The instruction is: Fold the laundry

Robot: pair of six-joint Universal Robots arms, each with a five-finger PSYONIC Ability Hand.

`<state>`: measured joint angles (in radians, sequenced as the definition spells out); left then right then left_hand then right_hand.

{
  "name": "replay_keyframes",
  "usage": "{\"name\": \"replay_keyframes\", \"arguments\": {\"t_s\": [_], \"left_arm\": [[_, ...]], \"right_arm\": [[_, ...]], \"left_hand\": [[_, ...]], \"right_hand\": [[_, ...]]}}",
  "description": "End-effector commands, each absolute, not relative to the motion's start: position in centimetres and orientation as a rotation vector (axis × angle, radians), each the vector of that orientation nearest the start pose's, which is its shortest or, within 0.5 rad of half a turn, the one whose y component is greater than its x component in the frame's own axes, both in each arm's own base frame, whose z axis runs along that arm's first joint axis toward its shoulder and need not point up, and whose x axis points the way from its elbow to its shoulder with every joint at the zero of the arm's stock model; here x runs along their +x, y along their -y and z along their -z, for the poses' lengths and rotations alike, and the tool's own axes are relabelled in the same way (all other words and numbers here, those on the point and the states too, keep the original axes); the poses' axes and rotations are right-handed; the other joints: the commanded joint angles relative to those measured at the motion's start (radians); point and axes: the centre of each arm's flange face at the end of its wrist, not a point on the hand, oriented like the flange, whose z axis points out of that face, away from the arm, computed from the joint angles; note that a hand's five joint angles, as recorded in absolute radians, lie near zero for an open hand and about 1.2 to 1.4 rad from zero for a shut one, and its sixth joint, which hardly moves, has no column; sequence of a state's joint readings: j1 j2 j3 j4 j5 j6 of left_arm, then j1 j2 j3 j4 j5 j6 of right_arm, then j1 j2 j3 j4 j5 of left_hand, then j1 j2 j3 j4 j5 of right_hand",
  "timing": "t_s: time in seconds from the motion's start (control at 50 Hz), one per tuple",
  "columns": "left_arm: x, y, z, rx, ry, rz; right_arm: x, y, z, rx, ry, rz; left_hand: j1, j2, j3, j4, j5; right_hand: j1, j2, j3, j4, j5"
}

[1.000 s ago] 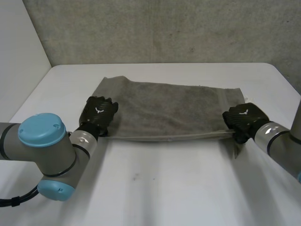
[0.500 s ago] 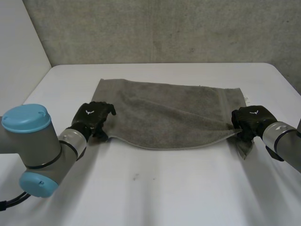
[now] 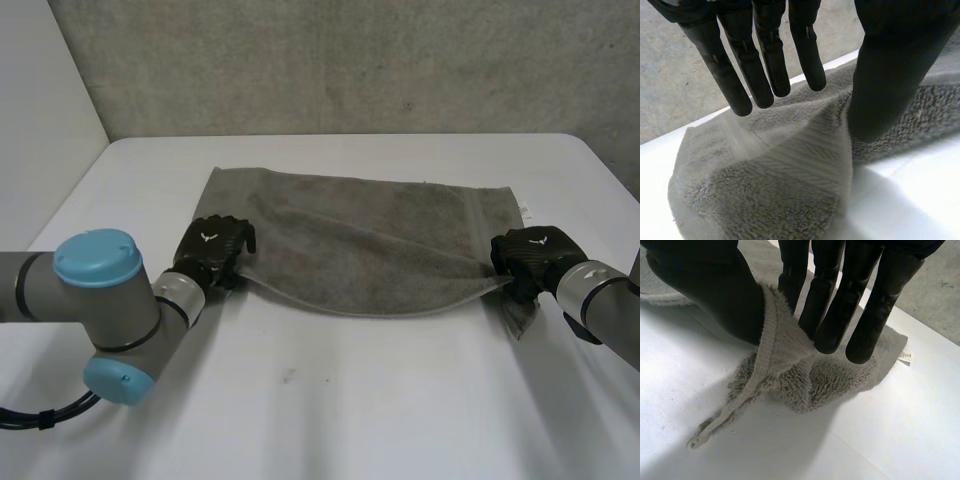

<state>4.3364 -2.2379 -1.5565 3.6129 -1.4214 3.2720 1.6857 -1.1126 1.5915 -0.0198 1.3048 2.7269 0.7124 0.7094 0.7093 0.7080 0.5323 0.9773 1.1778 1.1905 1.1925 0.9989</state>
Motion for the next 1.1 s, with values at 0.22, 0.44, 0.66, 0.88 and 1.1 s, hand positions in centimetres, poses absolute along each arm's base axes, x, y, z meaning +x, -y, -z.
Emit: {"name": "replay_keyframes", "arguments": {"t_s": [0.22, 0.44, 0.66, 0.88, 1.1], "left_arm": [[-26.4, 30.8, -14.2, 0.971, -2.126, 2.041], [-24.2, 24.5, -17.4, 1.309, -1.950, 1.741], [-22.2, 16.4, -20.0, 1.589, -2.131, 1.354], [-23.6, 20.1, -19.6, 1.516, -2.029, 1.504], [-27.8, 29.7, -15.8, 1.414, -1.889, 1.705]], "right_arm": [[19.3, 31.8, -16.5, -0.931, -2.433, 1.680], [19.0, 30.1, -18.1, -1.242, -2.439, 1.702], [18.0, 22.9, -21.7, -1.702, -2.450, 1.296], [18.3, 25.4, -21.5, -1.887, -2.346, 1.511], [22.7, 33.6, -16.3, -1.963, -2.246, 1.832]], "left_hand": [[0.684, 0.687, 0.687, 0.688, 0.689], [0.684, 0.687, 0.687, 0.688, 0.689], [0.684, 0.687, 0.687, 0.688, 0.689], [0.684, 0.687, 0.687, 0.688, 0.689], [0.684, 0.687, 0.687, 0.688, 0.689]], "right_hand": [[0.419, 0.218, 0.206, 0.204, 0.223], [0.419, 0.218, 0.206, 0.204, 0.223], [0.419, 0.218, 0.206, 0.204, 0.223], [0.419, 0.218, 0.206, 0.204, 0.223], [0.419, 0.218, 0.206, 0.204, 0.223]]}}
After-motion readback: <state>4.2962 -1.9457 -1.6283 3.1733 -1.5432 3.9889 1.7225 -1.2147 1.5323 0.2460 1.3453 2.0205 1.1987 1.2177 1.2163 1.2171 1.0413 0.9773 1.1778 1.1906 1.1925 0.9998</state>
